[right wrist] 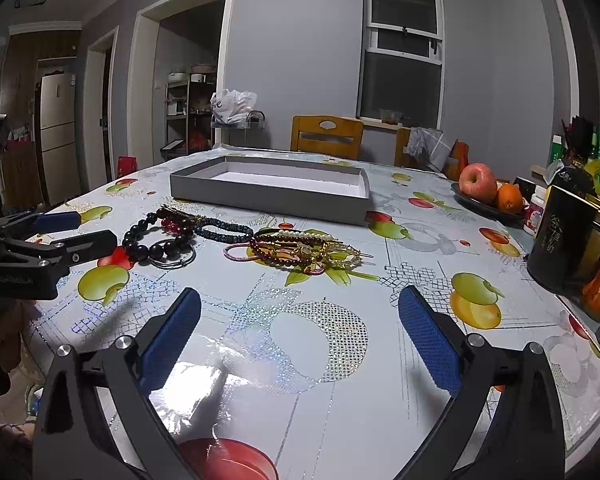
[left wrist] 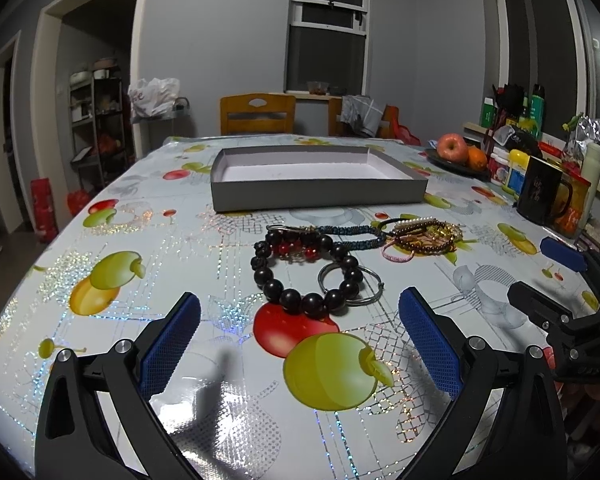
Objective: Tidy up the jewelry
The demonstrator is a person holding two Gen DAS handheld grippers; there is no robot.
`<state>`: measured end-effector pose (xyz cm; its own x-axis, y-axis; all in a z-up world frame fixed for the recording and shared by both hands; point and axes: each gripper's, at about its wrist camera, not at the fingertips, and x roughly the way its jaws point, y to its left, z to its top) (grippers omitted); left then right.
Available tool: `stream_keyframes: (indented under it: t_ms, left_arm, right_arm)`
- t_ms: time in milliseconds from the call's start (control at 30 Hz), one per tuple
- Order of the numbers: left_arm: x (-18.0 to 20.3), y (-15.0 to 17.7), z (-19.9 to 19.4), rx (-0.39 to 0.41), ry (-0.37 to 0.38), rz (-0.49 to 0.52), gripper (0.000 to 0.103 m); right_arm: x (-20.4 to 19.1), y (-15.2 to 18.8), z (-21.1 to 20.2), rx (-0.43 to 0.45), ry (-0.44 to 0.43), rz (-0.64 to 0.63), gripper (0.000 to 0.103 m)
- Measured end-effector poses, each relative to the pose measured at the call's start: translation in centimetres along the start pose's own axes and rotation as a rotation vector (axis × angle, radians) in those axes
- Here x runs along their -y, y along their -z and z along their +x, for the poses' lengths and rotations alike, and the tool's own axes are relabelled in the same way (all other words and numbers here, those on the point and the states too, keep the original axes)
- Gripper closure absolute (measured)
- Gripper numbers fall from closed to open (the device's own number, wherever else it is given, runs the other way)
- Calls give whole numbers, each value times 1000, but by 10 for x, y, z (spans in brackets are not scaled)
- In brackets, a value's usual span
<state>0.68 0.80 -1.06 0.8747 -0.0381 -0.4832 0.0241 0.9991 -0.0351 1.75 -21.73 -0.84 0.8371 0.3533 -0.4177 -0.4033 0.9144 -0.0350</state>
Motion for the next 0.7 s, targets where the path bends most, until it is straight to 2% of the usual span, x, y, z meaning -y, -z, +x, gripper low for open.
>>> stream_keyframes:
  t_ms: [700]
  left_arm:
    - [-3, -4, -2, -17, 19, -20, 4]
  right_arm:
    - [-1, -1, 4, -21, 6, -7, 6]
